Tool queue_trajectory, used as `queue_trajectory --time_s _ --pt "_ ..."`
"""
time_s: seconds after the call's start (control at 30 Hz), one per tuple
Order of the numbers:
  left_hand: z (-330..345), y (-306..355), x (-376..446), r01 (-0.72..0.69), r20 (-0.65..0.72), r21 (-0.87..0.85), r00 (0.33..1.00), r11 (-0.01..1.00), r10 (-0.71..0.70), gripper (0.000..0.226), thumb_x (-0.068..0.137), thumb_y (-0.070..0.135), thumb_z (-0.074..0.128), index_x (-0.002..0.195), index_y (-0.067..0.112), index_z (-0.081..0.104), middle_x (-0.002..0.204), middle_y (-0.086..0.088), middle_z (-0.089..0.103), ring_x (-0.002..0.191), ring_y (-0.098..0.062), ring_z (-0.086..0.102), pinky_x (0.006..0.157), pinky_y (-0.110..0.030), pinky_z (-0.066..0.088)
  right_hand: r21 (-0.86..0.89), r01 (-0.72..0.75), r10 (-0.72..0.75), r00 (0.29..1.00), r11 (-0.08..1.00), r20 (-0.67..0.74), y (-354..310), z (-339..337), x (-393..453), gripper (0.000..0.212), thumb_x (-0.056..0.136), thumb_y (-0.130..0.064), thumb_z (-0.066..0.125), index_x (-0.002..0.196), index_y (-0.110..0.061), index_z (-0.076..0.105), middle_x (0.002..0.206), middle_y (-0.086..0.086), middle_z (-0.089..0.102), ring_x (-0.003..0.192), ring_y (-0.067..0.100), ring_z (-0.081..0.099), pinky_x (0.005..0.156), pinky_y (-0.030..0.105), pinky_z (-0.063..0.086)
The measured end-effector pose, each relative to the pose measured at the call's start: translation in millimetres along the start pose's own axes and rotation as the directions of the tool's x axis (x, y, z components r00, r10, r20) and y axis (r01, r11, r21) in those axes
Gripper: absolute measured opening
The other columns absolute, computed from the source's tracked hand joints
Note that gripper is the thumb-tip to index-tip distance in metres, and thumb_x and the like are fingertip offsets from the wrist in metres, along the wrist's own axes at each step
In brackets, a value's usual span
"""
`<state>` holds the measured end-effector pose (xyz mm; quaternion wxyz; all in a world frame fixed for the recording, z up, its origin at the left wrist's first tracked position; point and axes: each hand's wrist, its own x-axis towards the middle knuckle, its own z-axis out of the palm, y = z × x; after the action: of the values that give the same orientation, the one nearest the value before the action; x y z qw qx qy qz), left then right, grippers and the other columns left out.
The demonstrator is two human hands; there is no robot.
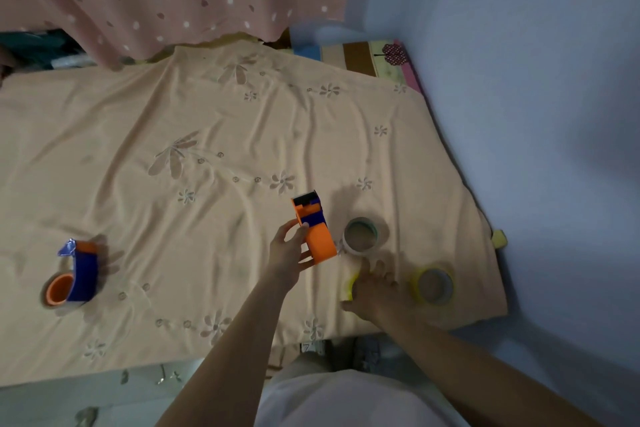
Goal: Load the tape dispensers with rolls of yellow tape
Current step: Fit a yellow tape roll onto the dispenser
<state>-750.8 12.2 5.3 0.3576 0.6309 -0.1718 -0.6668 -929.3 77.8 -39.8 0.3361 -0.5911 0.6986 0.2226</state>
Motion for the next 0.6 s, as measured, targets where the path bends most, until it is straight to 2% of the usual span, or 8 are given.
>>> queue_trajectory --time_s 0.13,0.23,0.33,0.43,0.5,0.6 --pt "-2.7 -6.9 -4.1 0.006 -0.005 -0.001 1.000 1.000 -0.006 0.038 0.098 0.032 0.065 0.132 0.029 0.049 0.129 -0.012 0.058 0.113 -0.042 0.061 0.073 -0.042 0.059 -0.065 -0.020 0.020 1.000 0.998 -0.003 -3.0 2.4 -2.9 0.116 0.082 -0.060 0.065 0.156 -0.010 -0.008 0.161 0.027 0.003 0.145 0.049 0.017 0.114 0.055 0.027" --pt "-6.6 -9.2 -6.7 0.007 -0.019 -0.008 1.000 1.000 -0.007 0.043 0.097 0.033 0.065 0.137 0.027 0.048 0.132 -0.014 0.059 0.118 -0.045 0.061 0.083 -0.049 0.058 -0.041 -0.043 0.043 0.999 0.998 -0.008 -2.3 -1.4 -4.5 0.110 0.085 -0.051 0.067 0.156 -0.009 -0.004 0.161 0.025 0.006 0.145 0.045 0.019 0.115 0.051 0.029" --pt "-7.0 -8.7 -10.3 0.000 -0.032 -0.018 0.999 1.000 -0.001 0.050 0.098 0.032 0.065 0.143 0.023 0.046 0.132 -0.016 0.060 0.118 -0.046 0.061 0.085 -0.050 0.057 0.010 -0.042 0.042 0.999 0.999 -0.008 -2.4 -5.8 -6.9 0.106 0.085 -0.044 0.068 0.156 -0.005 -0.001 0.159 0.025 0.010 0.146 0.044 0.018 0.116 0.048 0.028" --pt "-7.8 -6.0 -13.8 -0.014 -0.029 -0.035 0.999 0.999 0.013 0.049 0.098 0.031 0.065 0.143 0.023 0.046 0.131 -0.014 0.060 0.117 -0.045 0.061 0.086 -0.051 0.057 0.162 -0.027 0.038 0.997 0.986 -0.070 0.9 -10.9 -6.4 0.092 0.078 -0.046 0.074 0.147 -0.004 0.030 0.146 0.018 0.033 0.134 0.038 0.036 0.106 0.044 0.039" --pt "-10.1 -2.4 -15.6 -0.031 -0.019 -0.047 0.999 0.998 0.030 0.047 0.097 0.031 0.065 0.140 0.025 0.048 0.129 -0.012 0.060 0.115 -0.043 0.062 0.083 -0.048 0.058 0.324 -0.019 0.071 0.986 0.946 -0.150 7.1 -21.5 -6.7 0.088 0.071 -0.050 0.077 0.137 -0.006 0.041 0.138 0.014 0.044 0.125 0.034 0.047 0.099 0.039 0.044" --pt "-11.2 5.9 -20.1 -0.073 0.008 -0.054 0.997 0.996 0.073 0.039 0.096 0.031 0.067 0.132 0.031 0.053 0.123 -0.006 0.064 0.106 -0.035 0.066 0.074 -0.043 0.060 0.629 0.092 0.098 0.961 0.772 -0.260 21.1 -51.6 -8.7 0.075 0.067 -0.045 0.081 0.128 -0.012 0.052 0.121 0.007 0.063 0.108 0.026 0.062 0.081 0.028 0.047"
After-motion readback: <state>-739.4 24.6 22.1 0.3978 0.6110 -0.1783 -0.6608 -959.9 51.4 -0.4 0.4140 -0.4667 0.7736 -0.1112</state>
